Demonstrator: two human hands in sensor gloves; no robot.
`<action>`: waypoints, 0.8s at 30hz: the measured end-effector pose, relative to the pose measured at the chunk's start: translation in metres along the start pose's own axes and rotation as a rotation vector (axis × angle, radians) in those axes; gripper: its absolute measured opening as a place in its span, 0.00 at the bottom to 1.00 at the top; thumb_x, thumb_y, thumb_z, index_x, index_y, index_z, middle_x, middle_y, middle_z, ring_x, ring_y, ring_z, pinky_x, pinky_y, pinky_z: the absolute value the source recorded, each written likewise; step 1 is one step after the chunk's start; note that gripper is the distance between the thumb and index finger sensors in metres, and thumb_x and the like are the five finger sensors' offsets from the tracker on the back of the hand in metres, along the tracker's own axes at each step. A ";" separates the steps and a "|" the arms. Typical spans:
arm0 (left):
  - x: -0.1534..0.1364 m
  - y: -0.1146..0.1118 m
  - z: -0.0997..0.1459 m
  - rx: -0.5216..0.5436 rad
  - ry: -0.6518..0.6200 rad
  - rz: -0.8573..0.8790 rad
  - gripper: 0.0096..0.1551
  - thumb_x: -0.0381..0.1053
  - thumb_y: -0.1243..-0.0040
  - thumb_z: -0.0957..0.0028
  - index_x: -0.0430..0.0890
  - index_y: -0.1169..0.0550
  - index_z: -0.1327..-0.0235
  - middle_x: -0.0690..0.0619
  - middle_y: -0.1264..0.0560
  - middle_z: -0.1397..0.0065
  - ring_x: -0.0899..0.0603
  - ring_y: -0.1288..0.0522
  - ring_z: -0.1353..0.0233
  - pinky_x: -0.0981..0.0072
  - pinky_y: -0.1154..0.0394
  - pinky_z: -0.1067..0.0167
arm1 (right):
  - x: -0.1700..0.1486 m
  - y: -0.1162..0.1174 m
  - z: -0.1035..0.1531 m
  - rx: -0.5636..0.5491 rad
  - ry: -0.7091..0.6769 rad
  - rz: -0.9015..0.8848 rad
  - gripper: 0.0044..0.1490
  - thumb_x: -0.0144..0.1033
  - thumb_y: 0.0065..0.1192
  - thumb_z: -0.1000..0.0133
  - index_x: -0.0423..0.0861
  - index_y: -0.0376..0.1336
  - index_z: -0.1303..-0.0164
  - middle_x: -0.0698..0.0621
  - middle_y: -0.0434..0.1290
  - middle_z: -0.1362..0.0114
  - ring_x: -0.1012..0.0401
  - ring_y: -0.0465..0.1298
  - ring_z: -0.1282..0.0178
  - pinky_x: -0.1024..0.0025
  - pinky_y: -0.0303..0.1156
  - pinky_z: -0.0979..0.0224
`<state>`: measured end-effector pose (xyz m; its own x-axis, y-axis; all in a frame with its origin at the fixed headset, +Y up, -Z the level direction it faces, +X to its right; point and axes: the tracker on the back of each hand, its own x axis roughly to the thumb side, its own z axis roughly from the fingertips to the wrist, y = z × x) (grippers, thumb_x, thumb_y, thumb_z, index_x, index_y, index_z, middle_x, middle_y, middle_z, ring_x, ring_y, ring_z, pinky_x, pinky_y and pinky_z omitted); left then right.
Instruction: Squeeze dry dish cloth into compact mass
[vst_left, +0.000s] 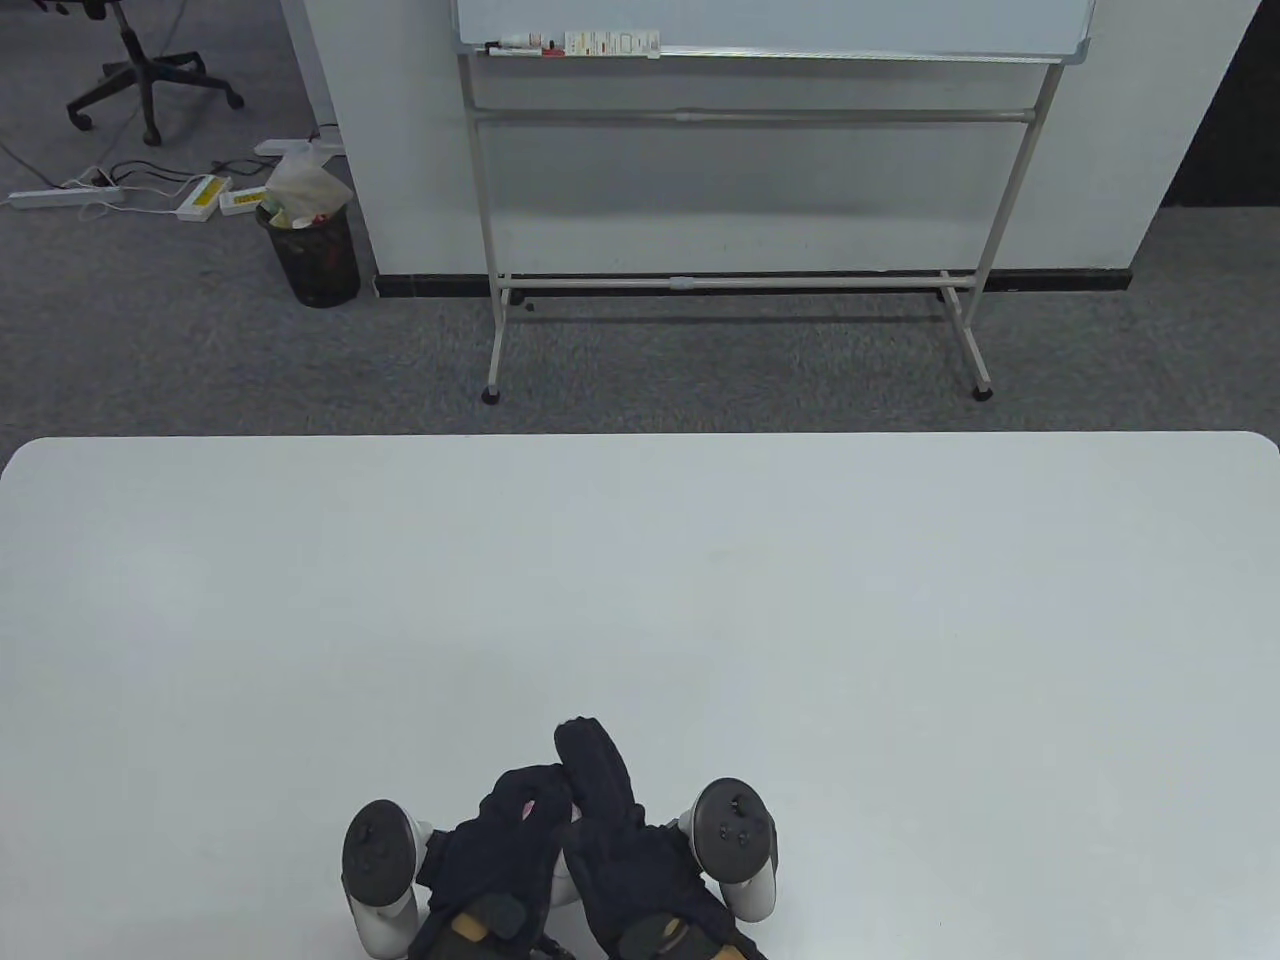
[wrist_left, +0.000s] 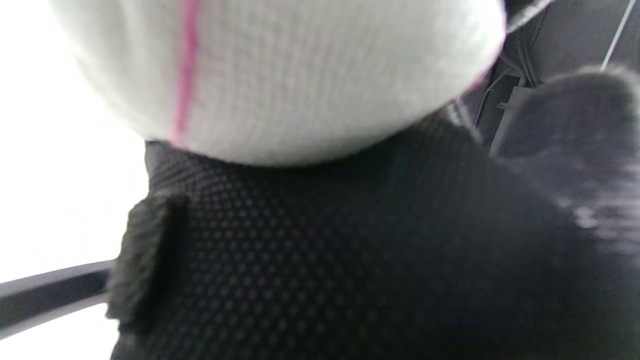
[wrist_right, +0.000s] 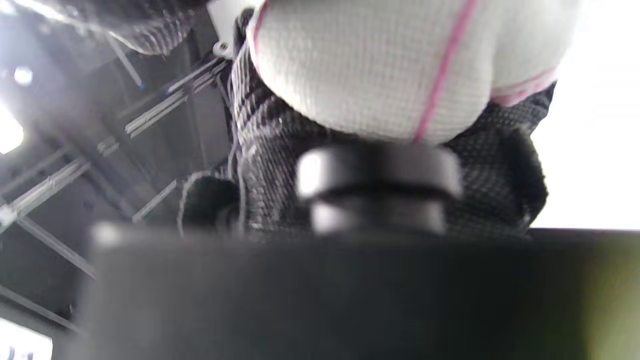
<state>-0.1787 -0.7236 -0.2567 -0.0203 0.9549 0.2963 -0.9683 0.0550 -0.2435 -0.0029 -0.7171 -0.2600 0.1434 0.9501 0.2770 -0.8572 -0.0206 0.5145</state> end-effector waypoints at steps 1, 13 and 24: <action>0.000 0.000 0.001 0.007 -0.007 0.012 0.24 0.63 0.47 0.39 0.49 0.31 0.41 0.49 0.26 0.42 0.42 0.25 0.42 0.46 0.26 0.44 | -0.002 -0.002 0.000 -0.025 0.012 -0.035 0.55 0.73 0.37 0.47 0.53 0.27 0.21 0.45 0.24 0.19 0.41 0.32 0.15 0.35 0.32 0.23; 0.011 -0.006 0.004 0.113 -0.091 -0.238 0.26 0.58 0.53 0.39 0.52 0.40 0.32 0.46 0.46 0.25 0.33 0.52 0.24 0.33 0.57 0.30 | -0.020 -0.006 0.002 -0.003 0.147 -0.153 0.58 0.69 0.51 0.44 0.46 0.31 0.22 0.33 0.33 0.22 0.30 0.56 0.26 0.36 0.65 0.35; -0.017 -0.013 0.002 -0.097 0.068 0.247 0.35 0.66 0.61 0.36 0.51 0.51 0.24 0.39 0.57 0.20 0.27 0.52 0.23 0.31 0.51 0.30 | 0.010 -0.012 0.002 -0.123 -0.035 0.202 0.37 0.48 0.54 0.41 0.44 0.48 0.28 0.37 0.52 0.28 0.36 0.68 0.42 0.44 0.70 0.48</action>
<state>-0.1662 -0.7413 -0.2570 -0.2330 0.9601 0.1546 -0.9076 -0.1576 -0.3891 0.0100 -0.7077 -0.2620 -0.0218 0.9192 0.3931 -0.9236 -0.1690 0.3440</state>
